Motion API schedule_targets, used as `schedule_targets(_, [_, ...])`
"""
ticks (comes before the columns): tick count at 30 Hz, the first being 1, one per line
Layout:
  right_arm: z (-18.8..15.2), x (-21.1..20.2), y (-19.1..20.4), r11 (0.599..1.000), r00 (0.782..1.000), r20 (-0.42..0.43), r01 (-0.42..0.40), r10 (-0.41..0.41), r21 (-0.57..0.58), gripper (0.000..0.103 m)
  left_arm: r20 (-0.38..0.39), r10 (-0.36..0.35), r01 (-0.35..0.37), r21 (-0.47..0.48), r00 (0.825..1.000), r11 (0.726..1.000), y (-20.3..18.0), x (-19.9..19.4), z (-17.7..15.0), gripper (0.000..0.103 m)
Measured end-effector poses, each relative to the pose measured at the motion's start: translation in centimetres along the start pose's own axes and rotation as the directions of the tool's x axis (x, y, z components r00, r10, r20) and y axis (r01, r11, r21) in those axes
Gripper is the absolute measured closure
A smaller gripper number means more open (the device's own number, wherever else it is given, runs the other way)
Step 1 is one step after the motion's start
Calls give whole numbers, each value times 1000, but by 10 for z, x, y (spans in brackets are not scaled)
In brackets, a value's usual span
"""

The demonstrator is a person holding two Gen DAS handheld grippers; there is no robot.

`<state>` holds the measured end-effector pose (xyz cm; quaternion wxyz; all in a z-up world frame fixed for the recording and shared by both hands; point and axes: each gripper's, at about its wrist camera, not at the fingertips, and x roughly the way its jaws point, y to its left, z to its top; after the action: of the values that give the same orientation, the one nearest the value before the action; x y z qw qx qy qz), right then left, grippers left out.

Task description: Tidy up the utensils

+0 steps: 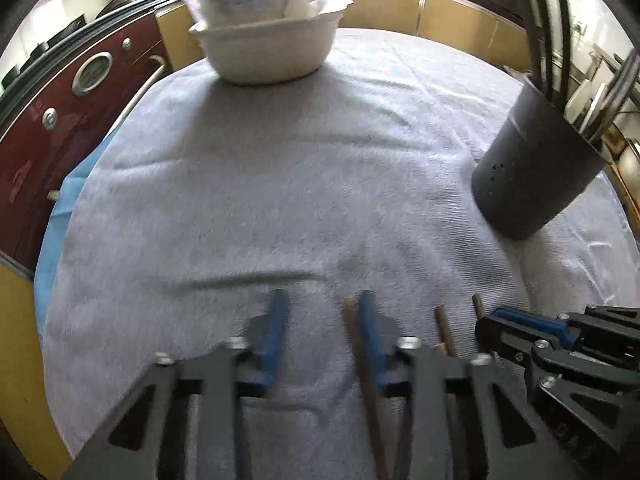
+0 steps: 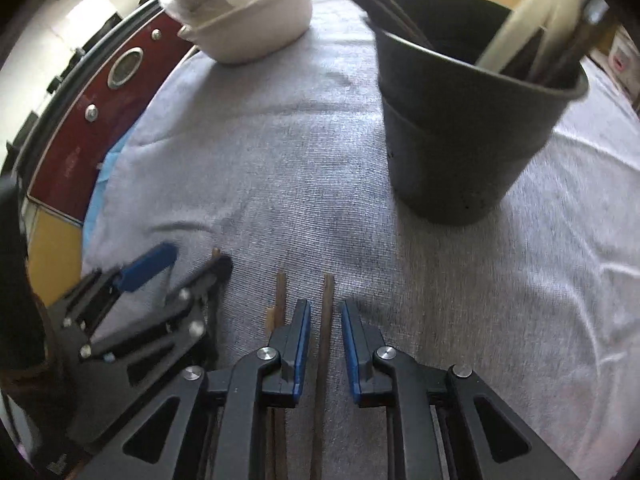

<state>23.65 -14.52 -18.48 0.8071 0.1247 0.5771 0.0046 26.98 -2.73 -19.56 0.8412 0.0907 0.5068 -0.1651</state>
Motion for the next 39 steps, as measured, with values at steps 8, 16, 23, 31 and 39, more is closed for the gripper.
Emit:
schedule_targets(8, [-26, -13, -26, 996, 995, 48, -88, 86, 29, 97, 34, -88, 89, -56, 996, 994, 1, -19, -23, 98])
schedule_targets(16, [-67, -72, -73, 978, 961, 214, -195, 175, 78, 97, 223, -124, 134, -29, 967, 991, -11, -104, -58, 98])
schedule_targets(23, [-93, -138, -86, 955, 884, 400, -288, 240, 63, 98, 399, -154, 163, 10, 904, 987, -28, -177, -76, 98])
schedule_targets(31, [-131, -201, -90, 940, 790, 551, -340, 271, 24, 98, 521, -169, 179, 31, 837, 983, -45, -237, -98, 98])
schedule_targets(39, [-148, -246, -90, 945, 708, 661, -327, 251, -9, 98, 596, -157, 155, 56, 787, 986, -63, -269, -96, 98])
